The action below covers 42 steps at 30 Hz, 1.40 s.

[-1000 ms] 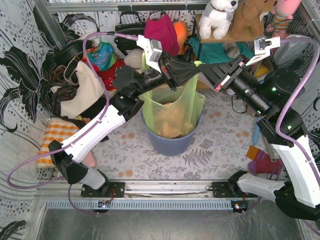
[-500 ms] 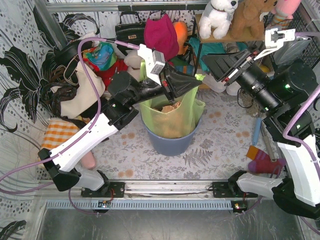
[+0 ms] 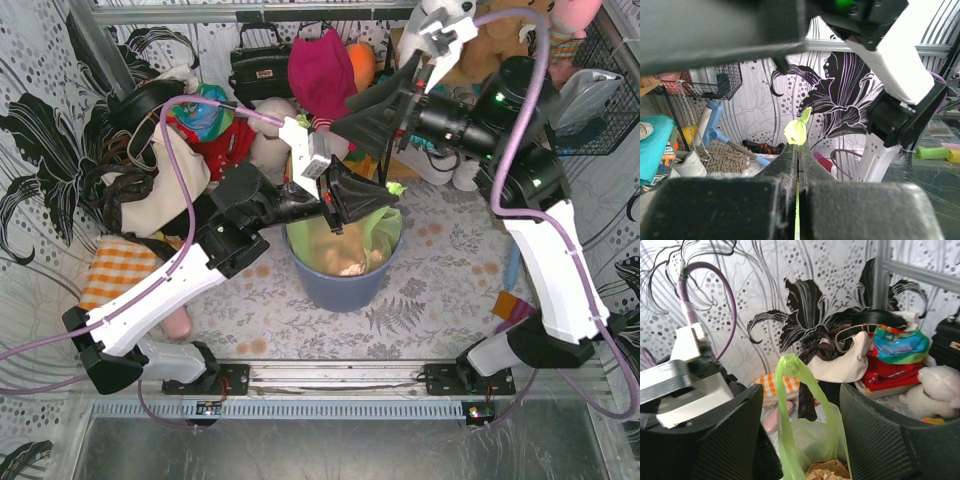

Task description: Tie the trash bag

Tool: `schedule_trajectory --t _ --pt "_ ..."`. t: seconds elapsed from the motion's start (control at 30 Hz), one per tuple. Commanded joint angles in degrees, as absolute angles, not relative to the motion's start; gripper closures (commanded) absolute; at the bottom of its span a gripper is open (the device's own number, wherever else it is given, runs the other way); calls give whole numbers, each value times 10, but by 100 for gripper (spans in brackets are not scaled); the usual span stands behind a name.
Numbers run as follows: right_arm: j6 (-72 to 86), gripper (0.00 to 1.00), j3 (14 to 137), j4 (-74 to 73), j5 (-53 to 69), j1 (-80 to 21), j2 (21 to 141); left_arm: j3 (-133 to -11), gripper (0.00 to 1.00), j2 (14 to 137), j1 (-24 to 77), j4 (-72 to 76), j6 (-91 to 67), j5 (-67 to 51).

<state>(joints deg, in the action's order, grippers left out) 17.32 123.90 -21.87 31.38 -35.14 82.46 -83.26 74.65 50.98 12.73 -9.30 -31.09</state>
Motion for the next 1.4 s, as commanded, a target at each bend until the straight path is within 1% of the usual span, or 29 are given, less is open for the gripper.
schedule_trajectory --t 0.0,0.17,0.43,0.63,0.8,1.07,1.23,1.37 --pt "167 36 1293 -222 404 -351 869 -824 100 723 517 134 -85 -313" --pt "205 36 1318 -212 418 -351 908 -820 100 718 522 127 -84 -305" --pt "214 34 1330 -218 413 -369 924 -821 100 720 524 123 -80 -299" --pt "212 34 1370 -247 363 -397 938 -822 100 724 524 121 -79 -299" --pt "213 38 1404 -287 319 -403 952 -818 100 724 523 119 -75 -294" --pt "185 47 1407 -305 282 -421 972 -819 100 726 523 114 -69 -292" --pt "180 58 1419 -304 276 -430 978 -817 100 730 524 116 -71 -294" --pt "176 59 1416 -306 269 -432 973 -818 100 732 524 116 -71 -296"
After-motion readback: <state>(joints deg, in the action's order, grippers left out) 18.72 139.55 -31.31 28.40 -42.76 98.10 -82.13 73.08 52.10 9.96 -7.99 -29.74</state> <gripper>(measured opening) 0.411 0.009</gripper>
